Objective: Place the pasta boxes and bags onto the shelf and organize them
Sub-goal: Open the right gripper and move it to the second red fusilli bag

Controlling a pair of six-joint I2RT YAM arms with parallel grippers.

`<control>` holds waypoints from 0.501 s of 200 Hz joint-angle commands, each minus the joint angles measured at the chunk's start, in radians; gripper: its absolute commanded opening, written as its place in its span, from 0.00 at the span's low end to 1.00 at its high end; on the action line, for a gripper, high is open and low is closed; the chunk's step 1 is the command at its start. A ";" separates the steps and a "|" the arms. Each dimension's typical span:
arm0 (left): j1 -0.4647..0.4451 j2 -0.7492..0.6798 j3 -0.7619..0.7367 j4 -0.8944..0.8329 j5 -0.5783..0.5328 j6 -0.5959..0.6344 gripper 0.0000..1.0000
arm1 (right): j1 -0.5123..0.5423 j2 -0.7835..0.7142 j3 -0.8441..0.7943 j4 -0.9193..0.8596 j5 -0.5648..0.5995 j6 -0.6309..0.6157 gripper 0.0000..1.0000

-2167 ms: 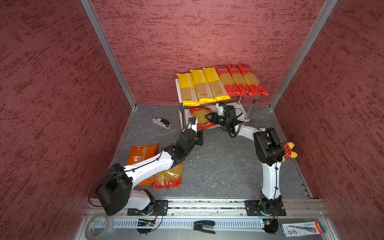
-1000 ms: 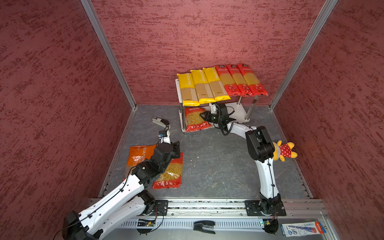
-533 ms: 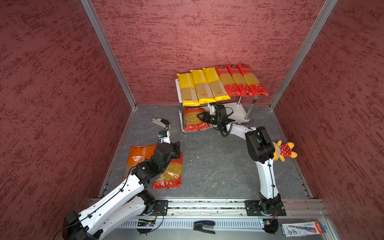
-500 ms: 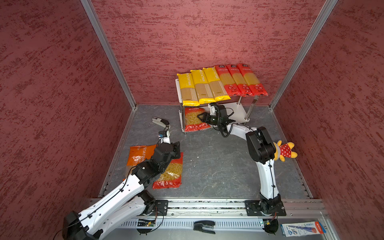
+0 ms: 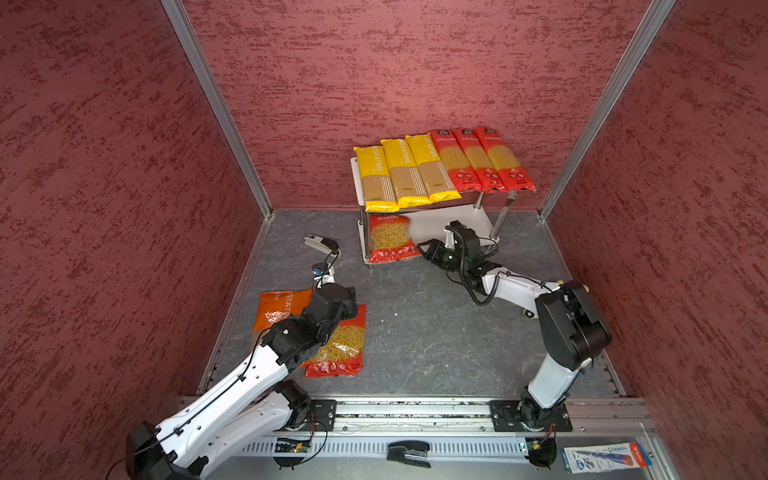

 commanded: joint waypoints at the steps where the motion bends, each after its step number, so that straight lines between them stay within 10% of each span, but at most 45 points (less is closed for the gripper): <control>1: 0.006 -0.005 -0.012 -0.058 0.029 -0.050 0.55 | 0.115 -0.076 -0.092 -0.024 0.135 0.121 0.54; 100: 0.043 -0.042 -0.026 -0.088 0.007 -0.047 0.62 | 0.540 0.168 0.082 -0.203 0.110 0.070 0.59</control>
